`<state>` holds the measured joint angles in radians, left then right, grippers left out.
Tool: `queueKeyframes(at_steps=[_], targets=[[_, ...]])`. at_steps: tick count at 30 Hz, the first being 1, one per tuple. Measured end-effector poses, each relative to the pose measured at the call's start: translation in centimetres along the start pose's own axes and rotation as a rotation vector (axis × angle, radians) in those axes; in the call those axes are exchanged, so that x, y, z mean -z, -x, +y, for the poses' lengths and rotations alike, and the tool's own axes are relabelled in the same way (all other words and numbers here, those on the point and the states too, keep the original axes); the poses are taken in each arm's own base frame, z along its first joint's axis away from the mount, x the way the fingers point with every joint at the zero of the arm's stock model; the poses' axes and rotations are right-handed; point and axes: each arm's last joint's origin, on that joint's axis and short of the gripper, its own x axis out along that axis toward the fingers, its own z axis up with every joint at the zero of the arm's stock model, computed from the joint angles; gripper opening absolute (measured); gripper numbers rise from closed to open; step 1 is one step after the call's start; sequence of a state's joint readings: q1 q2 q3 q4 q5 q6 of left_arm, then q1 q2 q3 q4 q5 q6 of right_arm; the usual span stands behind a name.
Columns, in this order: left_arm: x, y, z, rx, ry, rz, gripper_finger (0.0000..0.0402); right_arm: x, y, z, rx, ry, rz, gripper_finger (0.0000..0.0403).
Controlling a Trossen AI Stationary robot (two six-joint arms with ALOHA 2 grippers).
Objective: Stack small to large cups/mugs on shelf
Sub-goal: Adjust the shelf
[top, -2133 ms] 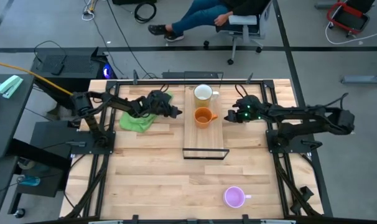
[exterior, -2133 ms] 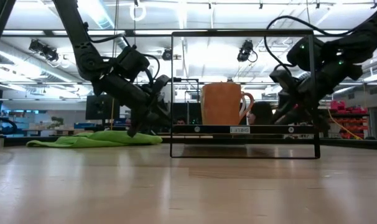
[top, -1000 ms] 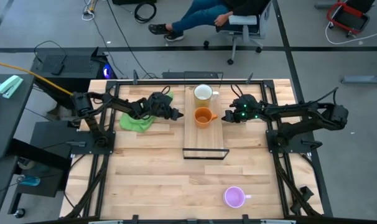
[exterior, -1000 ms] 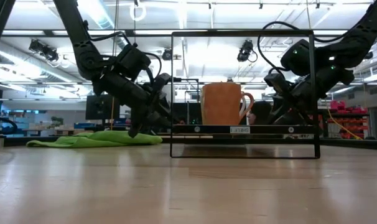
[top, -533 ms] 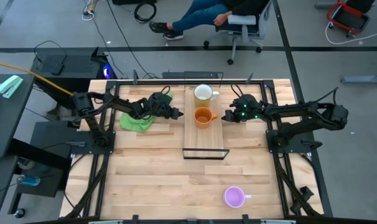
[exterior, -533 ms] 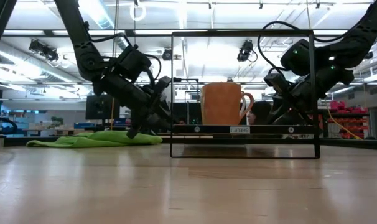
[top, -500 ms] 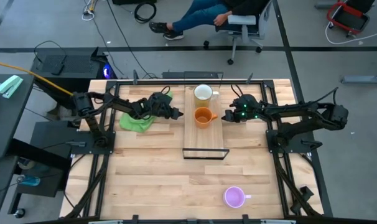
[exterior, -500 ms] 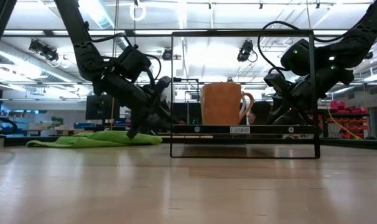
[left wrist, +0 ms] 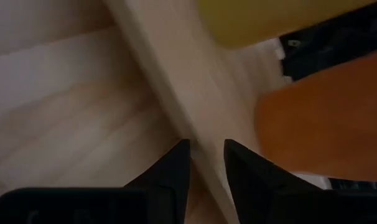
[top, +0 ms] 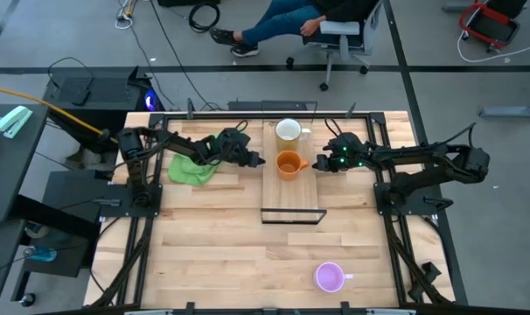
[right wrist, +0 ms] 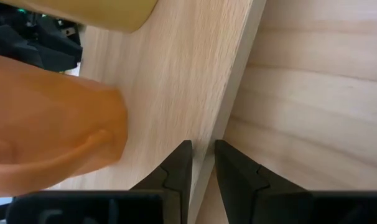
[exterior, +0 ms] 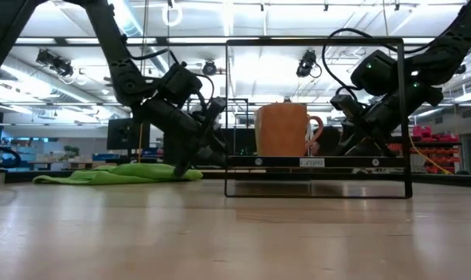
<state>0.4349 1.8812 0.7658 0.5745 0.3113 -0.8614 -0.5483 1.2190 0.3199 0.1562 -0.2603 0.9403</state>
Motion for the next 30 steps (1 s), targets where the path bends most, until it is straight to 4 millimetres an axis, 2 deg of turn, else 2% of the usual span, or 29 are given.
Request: queueKeyframes(at_steps=[7,18,30], targets=[[0.2,0.0,0.2,-0.01,0.001,0.029,0.0108,0.0,0.0,0.0,-0.002,-0.002,0.003,0.0076],[1.2,-0.3,-0.6,-0.003,-0.017,0.05,0.0107,0.7,-0.2,0.5,-0.004,0.0,0.02,0.0046],[2.3,-0.6,-1.4,0.009,-0.019,0.083,0.0108,1.4,-0.3,0.8,-0.002,0.018,0.038,0.0044]])
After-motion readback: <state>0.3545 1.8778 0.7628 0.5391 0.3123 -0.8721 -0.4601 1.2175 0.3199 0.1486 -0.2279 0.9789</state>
